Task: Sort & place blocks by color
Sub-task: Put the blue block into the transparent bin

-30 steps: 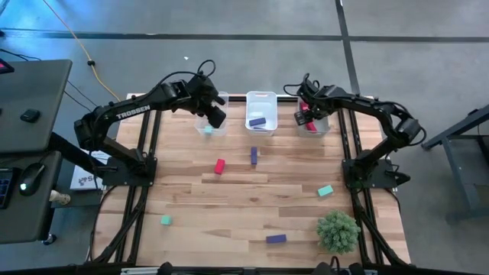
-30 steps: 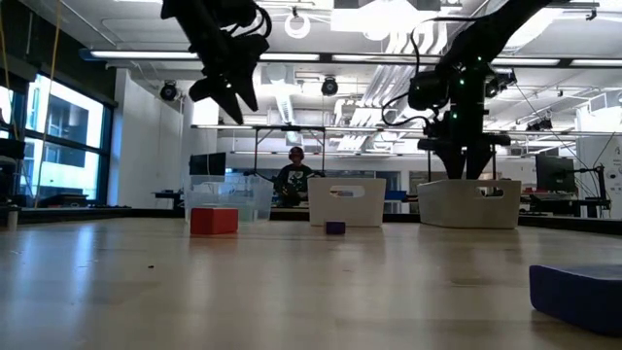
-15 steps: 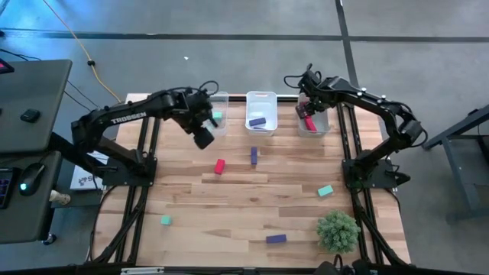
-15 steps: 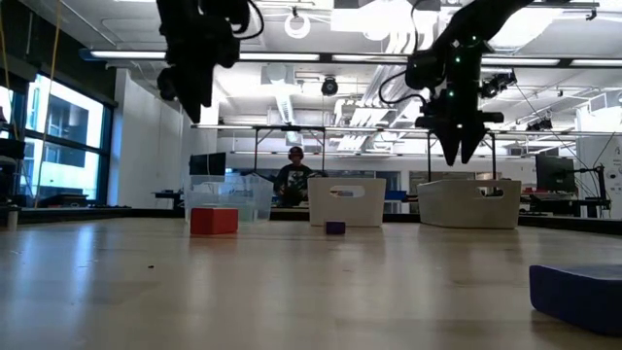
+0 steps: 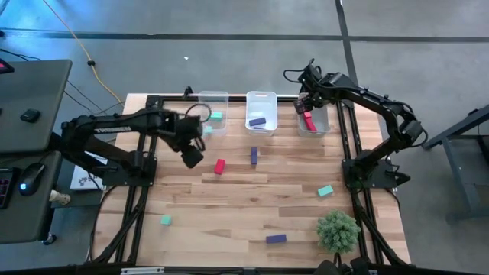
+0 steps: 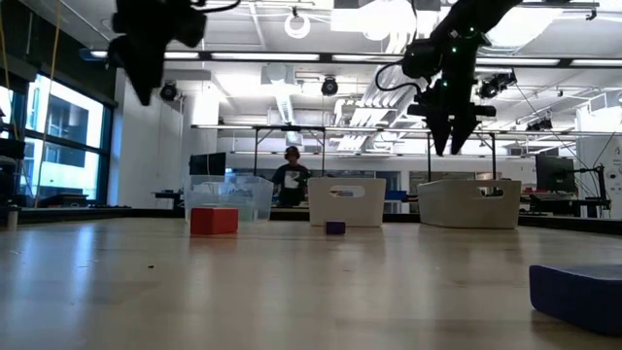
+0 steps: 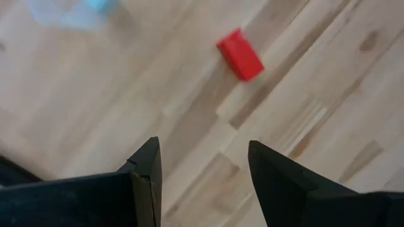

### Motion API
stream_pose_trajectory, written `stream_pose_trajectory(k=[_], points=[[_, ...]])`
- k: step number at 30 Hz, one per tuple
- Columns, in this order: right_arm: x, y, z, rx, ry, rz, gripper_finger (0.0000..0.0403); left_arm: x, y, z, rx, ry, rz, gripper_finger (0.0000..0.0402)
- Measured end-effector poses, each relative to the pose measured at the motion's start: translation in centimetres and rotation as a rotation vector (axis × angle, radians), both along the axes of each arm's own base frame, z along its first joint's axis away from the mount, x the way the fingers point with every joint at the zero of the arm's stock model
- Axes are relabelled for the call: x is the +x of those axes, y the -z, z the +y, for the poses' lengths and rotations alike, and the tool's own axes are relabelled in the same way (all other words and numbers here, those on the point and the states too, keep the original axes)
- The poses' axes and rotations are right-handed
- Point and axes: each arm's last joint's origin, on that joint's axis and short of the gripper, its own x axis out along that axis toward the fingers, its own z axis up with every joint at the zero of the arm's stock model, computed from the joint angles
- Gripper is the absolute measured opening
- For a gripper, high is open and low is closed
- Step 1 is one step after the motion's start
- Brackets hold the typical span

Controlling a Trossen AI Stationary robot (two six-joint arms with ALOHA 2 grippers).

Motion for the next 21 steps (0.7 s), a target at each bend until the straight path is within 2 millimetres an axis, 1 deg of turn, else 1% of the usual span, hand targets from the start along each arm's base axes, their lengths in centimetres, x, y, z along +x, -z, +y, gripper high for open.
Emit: stream_pose_trajectory(k=[6, 11, 15, 21], points=[[0.7, -0.6, 0.5, 0.004, -0.012, -0.035, 0.0171, -2.5, 1.8, -2.6, -0.054, -0.122, 0.015, 0.0154], [1.5, -0.6, 1.3, 0.013, -0.020, -0.056, 0.0171, -4.2, 2.3, -5.1, -0.091, -0.230, -0.008, 0.0154], [2.1, -0.6, 2.0, 0.019, -0.032, -0.066, 0.0171, -5.0, 2.7, -7.0, -0.086, -0.308, -0.021, 0.0154], [3.0, -0.6, 3.1, 0.023, -0.058, -0.075, 0.0171, -5.6, 3.8, -9.6, -0.075, -0.393, -0.014, 0.0154]])
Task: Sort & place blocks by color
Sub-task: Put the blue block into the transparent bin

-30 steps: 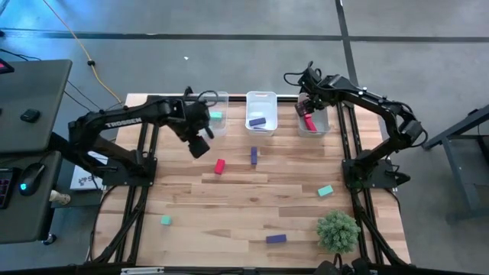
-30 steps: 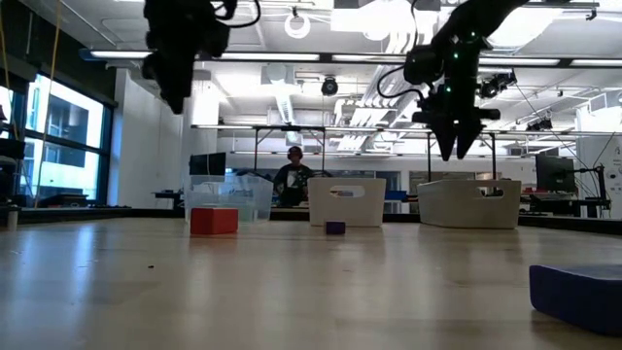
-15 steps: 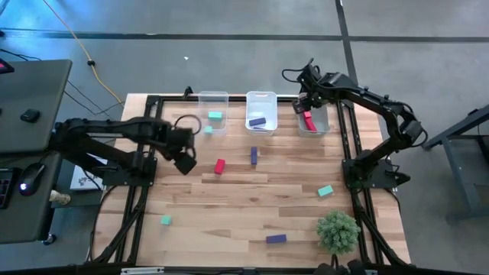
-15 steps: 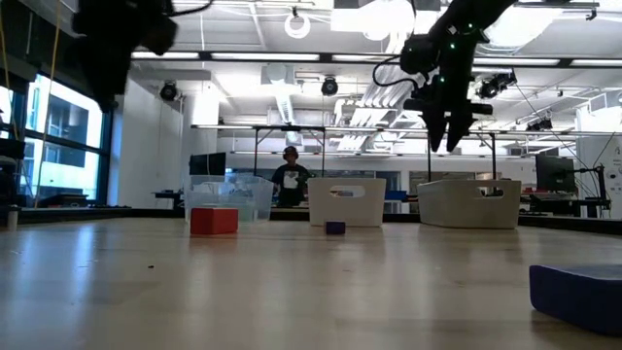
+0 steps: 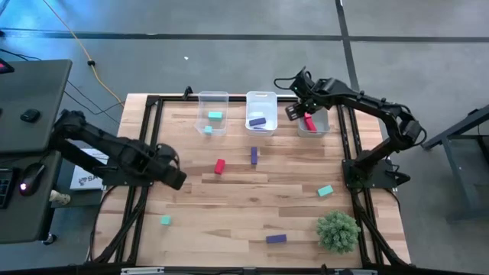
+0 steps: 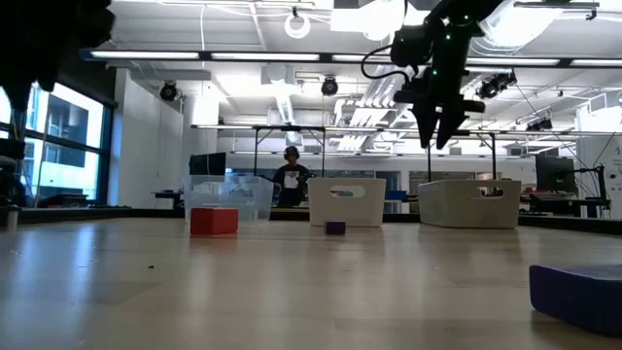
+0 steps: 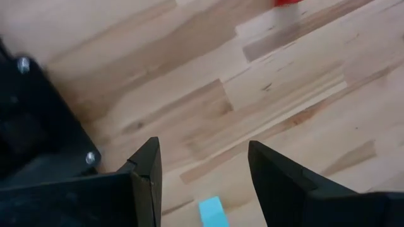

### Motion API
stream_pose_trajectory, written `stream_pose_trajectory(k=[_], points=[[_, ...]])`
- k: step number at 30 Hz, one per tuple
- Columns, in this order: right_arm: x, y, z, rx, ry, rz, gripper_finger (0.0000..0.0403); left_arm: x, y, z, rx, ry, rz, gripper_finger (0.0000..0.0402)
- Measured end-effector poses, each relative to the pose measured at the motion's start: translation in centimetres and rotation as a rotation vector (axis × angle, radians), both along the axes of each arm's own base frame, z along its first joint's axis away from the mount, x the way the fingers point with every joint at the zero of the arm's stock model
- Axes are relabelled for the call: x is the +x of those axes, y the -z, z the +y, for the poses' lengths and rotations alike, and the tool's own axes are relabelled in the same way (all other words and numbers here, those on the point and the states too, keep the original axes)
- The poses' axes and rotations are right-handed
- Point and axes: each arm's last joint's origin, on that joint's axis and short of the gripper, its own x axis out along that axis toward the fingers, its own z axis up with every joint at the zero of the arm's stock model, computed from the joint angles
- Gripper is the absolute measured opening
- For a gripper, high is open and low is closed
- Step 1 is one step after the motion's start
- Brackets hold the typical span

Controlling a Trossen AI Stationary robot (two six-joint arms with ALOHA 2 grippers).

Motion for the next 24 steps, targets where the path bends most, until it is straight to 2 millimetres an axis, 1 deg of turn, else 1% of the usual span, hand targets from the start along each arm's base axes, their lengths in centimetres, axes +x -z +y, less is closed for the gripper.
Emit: stream_pose_trajectory(k=[2, 11, 16, 24], points=[[0.3, 0.0, 0.4, 0.001, -0.012, -0.002, 0.0171, -0.2, 0.5, -0.8, -0.006, -0.020, 0.017, 0.0154], [1.5, 0.0, 2.2, 0.011, -0.053, -0.017, 0.0171, -1.9, 2.4, -4.3, -0.046, -0.100, -0.006, 0.0154], [2.0, 0.0, 3.0, 0.011, -0.084, -0.016, 0.0171, -2.4, 3.1, -6.1, -0.026, -0.137, -0.012, 0.0154], [2.6, 0.0, 4.2, 0.015, -0.126, -0.012, 0.0171, -2.1, 4.9, -9.5, -0.047, -0.189, -0.009, 0.0154]])
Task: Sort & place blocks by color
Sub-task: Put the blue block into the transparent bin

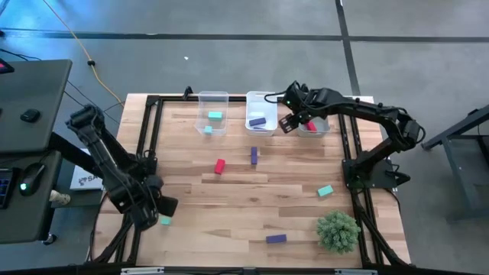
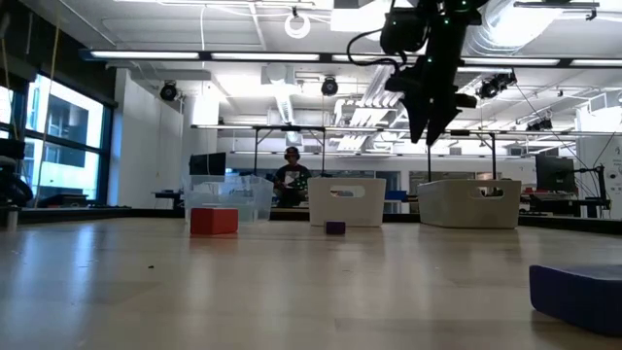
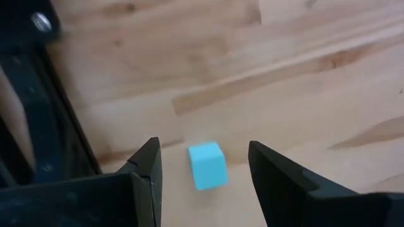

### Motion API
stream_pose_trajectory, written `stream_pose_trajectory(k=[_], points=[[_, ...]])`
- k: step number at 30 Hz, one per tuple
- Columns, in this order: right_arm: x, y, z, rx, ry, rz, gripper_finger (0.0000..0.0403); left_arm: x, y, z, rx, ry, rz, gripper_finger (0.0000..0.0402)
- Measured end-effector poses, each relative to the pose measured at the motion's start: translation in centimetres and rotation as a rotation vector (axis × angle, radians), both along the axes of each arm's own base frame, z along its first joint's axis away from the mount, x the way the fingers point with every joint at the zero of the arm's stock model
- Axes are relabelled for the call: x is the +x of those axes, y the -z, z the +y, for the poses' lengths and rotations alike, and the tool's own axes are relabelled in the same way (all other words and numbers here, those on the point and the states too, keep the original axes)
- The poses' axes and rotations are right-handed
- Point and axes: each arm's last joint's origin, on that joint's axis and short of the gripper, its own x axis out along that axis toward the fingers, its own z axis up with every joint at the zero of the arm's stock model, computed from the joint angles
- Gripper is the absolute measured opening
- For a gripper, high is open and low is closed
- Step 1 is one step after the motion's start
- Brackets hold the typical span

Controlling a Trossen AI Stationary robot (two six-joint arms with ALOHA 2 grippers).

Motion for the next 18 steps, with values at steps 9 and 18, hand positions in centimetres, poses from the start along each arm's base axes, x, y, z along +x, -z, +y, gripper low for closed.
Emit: stream_pose_trajectory(k=[9, 18], points=[[0.5, 0.0, 1.1, 0.001, -0.040, 0.002, 0.0171, 1.5, 2.8, -2.8, -0.014, 0.021, 0.023, 0.0154], [0.8, 0.0, 1.8, 0.001, -0.069, 0.003, 0.0171, 2.2, 4.3, -3.9, -0.026, 0.022, 0.060, 0.0154]])
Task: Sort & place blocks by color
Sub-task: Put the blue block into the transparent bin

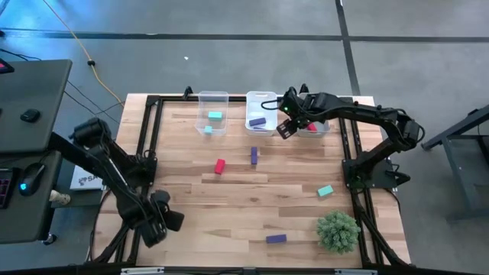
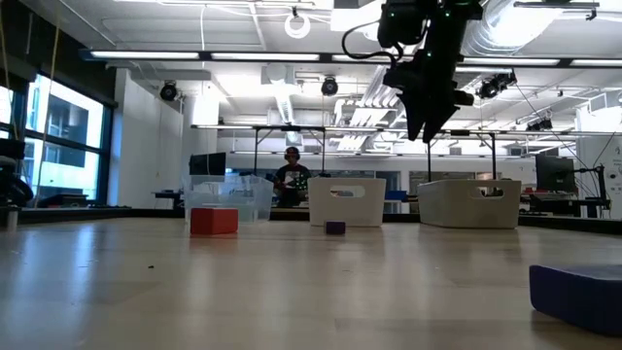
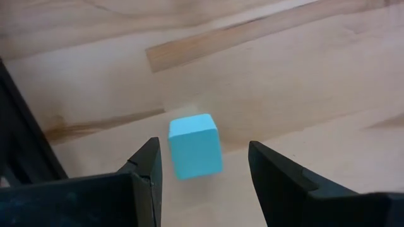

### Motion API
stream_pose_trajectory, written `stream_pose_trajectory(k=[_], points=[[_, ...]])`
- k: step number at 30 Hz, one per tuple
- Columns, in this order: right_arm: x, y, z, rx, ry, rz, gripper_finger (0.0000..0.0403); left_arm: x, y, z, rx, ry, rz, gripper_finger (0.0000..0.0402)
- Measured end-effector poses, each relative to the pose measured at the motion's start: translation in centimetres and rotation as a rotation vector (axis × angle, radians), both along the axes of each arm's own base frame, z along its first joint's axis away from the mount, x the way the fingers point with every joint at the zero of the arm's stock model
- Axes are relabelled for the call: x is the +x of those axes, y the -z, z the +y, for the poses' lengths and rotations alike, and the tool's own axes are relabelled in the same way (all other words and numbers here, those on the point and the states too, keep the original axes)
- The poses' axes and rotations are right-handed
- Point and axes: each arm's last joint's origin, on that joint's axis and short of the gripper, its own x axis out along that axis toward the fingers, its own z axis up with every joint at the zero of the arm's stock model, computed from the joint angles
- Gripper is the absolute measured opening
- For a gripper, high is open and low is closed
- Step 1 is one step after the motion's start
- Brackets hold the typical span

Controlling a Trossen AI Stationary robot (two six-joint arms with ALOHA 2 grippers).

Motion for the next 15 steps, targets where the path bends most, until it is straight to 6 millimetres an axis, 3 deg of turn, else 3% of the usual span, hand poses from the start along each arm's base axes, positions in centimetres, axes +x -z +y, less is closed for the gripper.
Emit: stream_pose_trajectory(k=[15], points=[[0.0, 0.0, 0.1, 0.001, -0.003, 0.004, 0.0171, 0.9, 2.5, -0.7, 0.033, -0.013, 0.082, 0.0154]])
